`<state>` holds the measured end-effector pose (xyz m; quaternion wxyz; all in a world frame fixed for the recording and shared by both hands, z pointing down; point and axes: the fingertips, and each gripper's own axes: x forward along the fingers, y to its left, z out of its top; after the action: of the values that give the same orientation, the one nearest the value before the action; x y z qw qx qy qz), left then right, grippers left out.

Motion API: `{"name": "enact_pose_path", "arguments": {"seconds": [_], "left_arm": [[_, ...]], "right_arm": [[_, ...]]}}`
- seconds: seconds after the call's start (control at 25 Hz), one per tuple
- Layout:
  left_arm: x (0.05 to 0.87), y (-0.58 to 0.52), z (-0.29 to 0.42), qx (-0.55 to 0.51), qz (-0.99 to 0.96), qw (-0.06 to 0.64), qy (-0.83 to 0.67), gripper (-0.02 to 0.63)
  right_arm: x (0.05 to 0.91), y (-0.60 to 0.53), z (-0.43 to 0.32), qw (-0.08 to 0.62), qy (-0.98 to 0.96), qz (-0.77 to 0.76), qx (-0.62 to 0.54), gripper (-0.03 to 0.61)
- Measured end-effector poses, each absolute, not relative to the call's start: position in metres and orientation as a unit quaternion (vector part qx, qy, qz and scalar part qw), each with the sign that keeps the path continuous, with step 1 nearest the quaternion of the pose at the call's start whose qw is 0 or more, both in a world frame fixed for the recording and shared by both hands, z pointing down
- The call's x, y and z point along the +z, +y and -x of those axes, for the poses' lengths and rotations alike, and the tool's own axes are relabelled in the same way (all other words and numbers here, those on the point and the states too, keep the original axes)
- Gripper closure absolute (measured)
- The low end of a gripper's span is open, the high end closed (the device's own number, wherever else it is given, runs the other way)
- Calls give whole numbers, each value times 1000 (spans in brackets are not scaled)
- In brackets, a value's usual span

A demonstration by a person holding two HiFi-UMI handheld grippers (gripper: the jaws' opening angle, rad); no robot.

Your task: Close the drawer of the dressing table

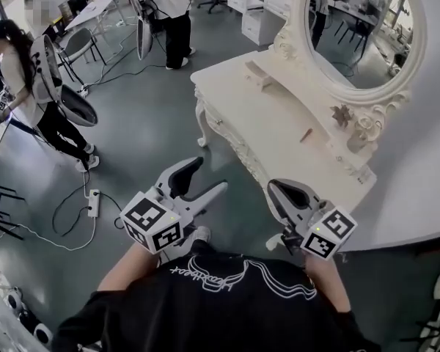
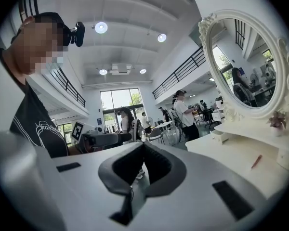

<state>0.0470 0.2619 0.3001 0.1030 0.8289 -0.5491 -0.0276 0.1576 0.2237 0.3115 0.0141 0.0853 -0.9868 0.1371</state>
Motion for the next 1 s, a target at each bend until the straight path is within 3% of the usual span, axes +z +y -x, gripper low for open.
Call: {"name": "enact_pose_path", "arguments": {"seconds": [0.6,1.0], "left_arm": [[326,161,91,13,-843,113,-526,322],[343,122,135,19,-852,118,-510,322]], "right_arm": [[330,132,-28,22,-978,-134,157,575],[338,107,5,25,-972,-172,158,575]]}}
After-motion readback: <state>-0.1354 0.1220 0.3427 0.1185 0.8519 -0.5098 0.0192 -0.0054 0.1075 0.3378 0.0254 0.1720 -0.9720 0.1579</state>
